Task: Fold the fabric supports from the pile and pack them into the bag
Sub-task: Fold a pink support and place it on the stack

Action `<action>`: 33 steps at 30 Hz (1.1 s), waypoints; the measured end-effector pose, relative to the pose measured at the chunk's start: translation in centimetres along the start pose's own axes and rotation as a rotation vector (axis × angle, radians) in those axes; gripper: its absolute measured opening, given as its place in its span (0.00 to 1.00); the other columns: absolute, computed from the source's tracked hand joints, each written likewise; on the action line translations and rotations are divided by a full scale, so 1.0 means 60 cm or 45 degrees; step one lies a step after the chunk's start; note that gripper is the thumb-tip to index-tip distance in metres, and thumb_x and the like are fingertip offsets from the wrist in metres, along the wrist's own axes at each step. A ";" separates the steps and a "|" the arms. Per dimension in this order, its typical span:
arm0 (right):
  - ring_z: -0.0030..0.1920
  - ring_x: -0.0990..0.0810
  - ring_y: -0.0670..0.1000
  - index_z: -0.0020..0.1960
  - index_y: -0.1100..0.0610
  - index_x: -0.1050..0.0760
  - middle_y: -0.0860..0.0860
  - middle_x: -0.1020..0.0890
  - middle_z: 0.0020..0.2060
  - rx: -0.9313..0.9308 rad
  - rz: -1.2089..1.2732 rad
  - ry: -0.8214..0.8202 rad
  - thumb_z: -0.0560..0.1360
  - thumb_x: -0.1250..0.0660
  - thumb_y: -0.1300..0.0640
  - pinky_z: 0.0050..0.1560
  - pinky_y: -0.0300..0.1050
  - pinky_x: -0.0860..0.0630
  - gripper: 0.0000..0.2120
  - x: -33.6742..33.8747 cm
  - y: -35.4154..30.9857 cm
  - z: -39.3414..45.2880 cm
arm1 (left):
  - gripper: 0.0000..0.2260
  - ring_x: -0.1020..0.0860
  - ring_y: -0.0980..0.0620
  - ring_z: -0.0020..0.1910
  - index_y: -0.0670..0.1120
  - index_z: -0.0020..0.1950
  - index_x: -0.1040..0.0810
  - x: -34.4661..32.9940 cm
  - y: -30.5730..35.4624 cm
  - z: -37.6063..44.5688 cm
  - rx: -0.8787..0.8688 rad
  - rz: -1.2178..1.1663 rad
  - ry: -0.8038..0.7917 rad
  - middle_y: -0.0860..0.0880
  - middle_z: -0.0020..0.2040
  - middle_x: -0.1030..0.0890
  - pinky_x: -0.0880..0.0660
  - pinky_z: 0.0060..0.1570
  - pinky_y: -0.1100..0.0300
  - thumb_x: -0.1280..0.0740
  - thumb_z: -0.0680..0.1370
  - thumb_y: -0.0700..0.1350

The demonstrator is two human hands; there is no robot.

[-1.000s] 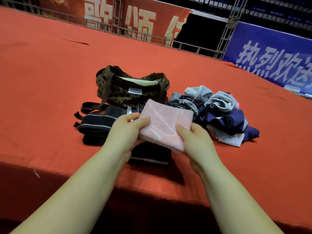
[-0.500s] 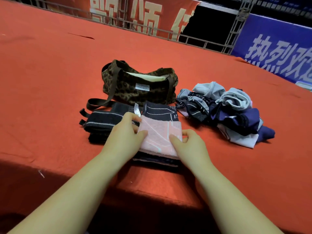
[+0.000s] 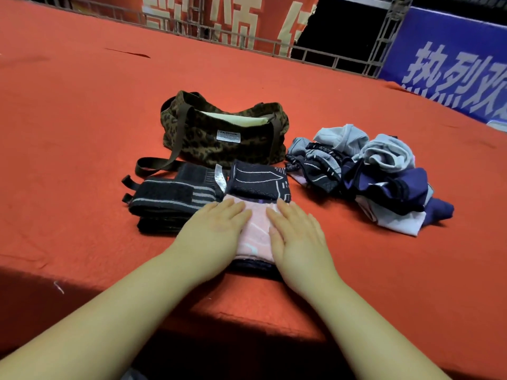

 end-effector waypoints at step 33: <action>0.73 0.40 0.47 0.70 0.48 0.32 0.45 0.35 0.73 -0.359 0.552 -0.282 0.72 0.41 0.43 0.74 0.48 0.45 0.27 0.002 0.071 -0.003 | 0.16 0.28 0.48 0.62 0.50 0.65 0.29 0.033 0.045 0.098 0.154 -0.131 -0.517 0.50 0.63 0.26 0.35 0.62 0.55 0.43 0.78 0.48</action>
Point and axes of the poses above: each hand's wrist, its own z-axis towards the middle knuckle, its own x-axis out of the back of the hand, y = z × x, the point moved 10 cm from there along z, towards the middle knuckle
